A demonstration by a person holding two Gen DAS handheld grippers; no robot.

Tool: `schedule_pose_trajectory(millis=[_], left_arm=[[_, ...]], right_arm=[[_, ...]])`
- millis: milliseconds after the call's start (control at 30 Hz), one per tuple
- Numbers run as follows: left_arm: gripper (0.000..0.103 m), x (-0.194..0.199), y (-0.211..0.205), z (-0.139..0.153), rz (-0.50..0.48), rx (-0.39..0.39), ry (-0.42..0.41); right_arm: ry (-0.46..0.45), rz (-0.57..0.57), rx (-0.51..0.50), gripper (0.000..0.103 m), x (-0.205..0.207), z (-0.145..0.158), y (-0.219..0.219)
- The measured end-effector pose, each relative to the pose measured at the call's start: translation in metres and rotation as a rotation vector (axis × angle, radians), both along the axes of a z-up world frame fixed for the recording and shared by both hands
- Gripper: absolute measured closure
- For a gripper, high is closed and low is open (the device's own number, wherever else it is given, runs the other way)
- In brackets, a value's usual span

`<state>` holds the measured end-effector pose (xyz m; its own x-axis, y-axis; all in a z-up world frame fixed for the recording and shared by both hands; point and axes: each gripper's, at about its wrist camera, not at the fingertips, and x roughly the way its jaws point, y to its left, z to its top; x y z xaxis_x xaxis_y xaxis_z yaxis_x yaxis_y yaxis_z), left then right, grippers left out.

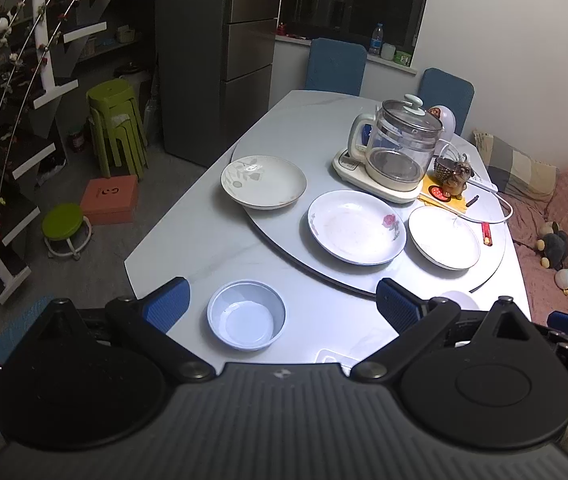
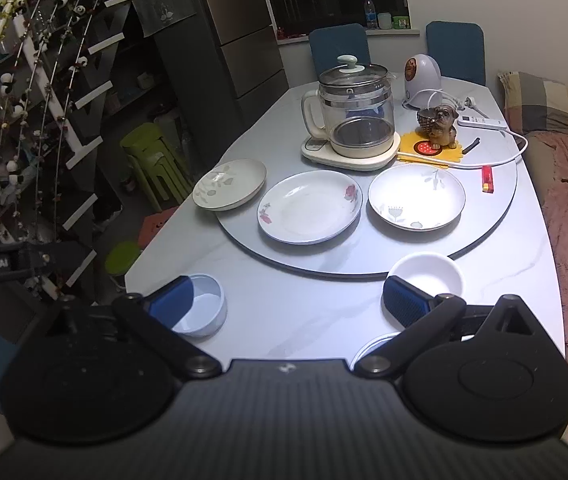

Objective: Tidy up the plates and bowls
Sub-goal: 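Move both grippers forward to the rim of the green-leaf plate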

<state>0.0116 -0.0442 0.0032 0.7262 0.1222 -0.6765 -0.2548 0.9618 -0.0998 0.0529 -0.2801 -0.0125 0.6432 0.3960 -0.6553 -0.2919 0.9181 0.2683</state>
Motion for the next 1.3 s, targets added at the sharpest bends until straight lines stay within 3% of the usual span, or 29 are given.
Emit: schedule_pose_trajectory(millis=[433,700,1100,1300], left_arm=[[0.002,0.058,0.042,-0.03,-0.055,0.011,0.044],[0.002,0.113,0.075,-0.033,-0.086,-0.002,0.041],[0.002,0.189,0.121,-0.056,-0.11,-0.046,0.107],[0.002,0.225,0.137,-0.076,-0.131,-0.074,0.139]], right_arm=[[0.022,-0.017,-0.033,0.0,0.024,-0.013,0.038],[0.03,-0.071,-0.038,0.0,0.065,-0.015,0.062],[0.058,-0.079,-0.027,0.0,0.12,-0.024,0.106],[0.094,-0.087,-0.026,0.007,0.152,-0.036,0.125]])
